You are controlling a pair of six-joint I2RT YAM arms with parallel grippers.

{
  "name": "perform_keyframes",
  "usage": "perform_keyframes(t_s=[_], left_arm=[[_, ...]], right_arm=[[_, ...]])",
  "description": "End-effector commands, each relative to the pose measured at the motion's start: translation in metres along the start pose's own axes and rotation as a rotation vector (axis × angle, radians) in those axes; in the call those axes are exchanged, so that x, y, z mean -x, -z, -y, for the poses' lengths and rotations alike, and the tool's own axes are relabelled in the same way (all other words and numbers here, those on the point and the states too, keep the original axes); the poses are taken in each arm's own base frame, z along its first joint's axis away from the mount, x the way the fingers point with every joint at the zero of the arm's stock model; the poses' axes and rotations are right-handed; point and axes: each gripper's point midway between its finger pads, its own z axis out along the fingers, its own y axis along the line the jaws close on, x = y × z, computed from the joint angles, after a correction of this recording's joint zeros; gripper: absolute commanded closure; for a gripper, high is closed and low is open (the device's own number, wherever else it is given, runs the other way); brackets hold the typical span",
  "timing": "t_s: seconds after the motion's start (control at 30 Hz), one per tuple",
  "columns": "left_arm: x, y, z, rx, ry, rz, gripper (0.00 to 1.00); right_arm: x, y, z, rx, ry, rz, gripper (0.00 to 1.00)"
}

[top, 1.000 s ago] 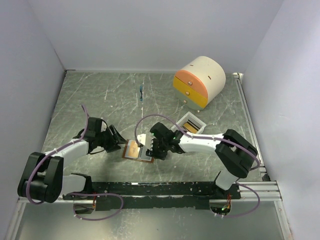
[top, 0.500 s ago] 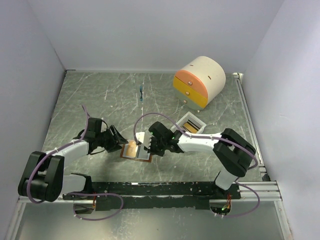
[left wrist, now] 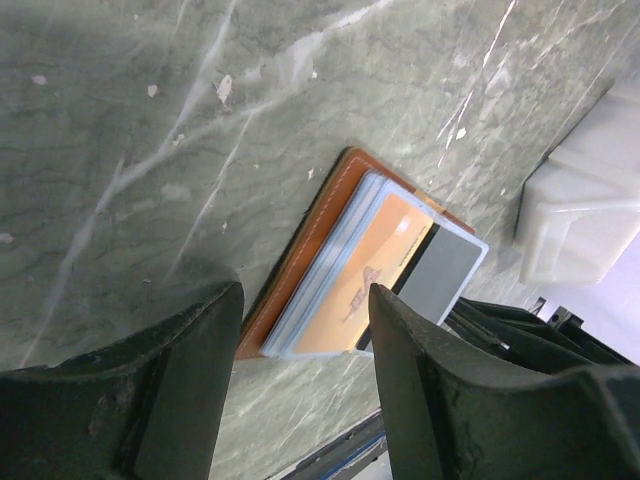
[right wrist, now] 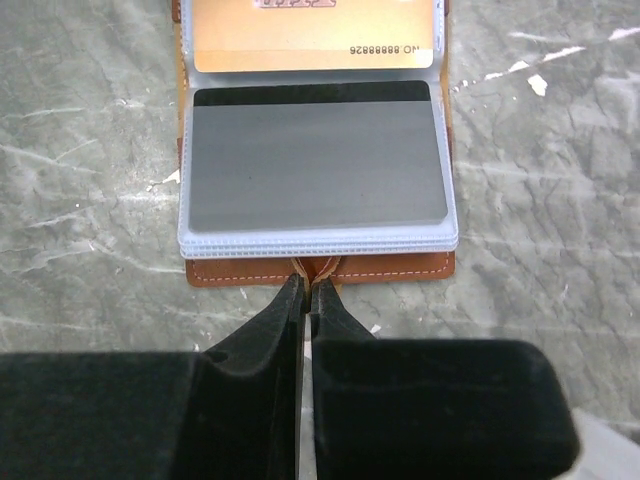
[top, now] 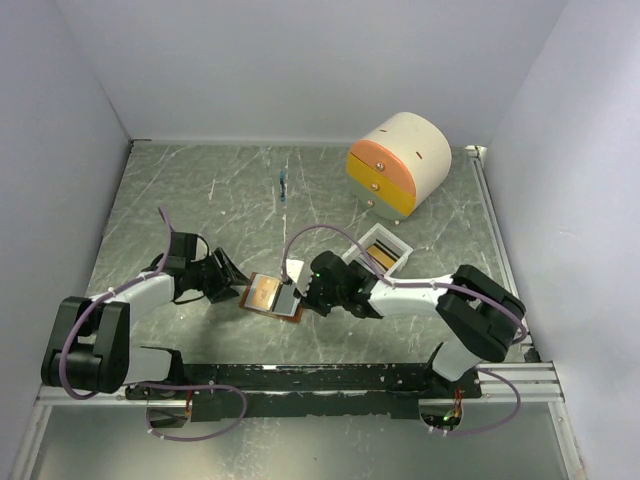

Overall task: Put the credit cards into the card holder
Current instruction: Close the card holder at the center of the board.

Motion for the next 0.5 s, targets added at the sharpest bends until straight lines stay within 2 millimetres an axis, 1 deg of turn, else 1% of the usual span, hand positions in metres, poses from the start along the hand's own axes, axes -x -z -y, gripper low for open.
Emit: perform_keyframes(t_s=[0.0, 0.17, 0.23, 0.43, 0.47], left_arm=[[-0.004, 0.003, -0.017, 0.069, 0.005, -0.003, 0.35], [-0.006, -0.001, -0.022, 0.087, 0.015, -0.016, 0.34], [-0.006, -0.002, -0.021, 0.078, 0.022, -0.02, 0.33], [-0.015, -0.003, 0.003, -0.085, 0.002, -0.068, 0.33], [-0.016, -0.003, 0.006, -0.108, -0.005, -0.071, 0.32]], right_arm=[[0.026, 0.01, 0.011, -0.083, -0.035, 0.138, 1.0], [0.028, 0.017, 0.015, -0.129, -0.045, 0.188, 1.0], [0.029, 0.02, 0.014, -0.128, -0.05, 0.213, 1.0], [0.027, 0.02, 0.012, -0.133, -0.07, 0.243, 1.0], [0.03, 0.022, 0.012, -0.136, -0.07, 0.264, 1.0]])
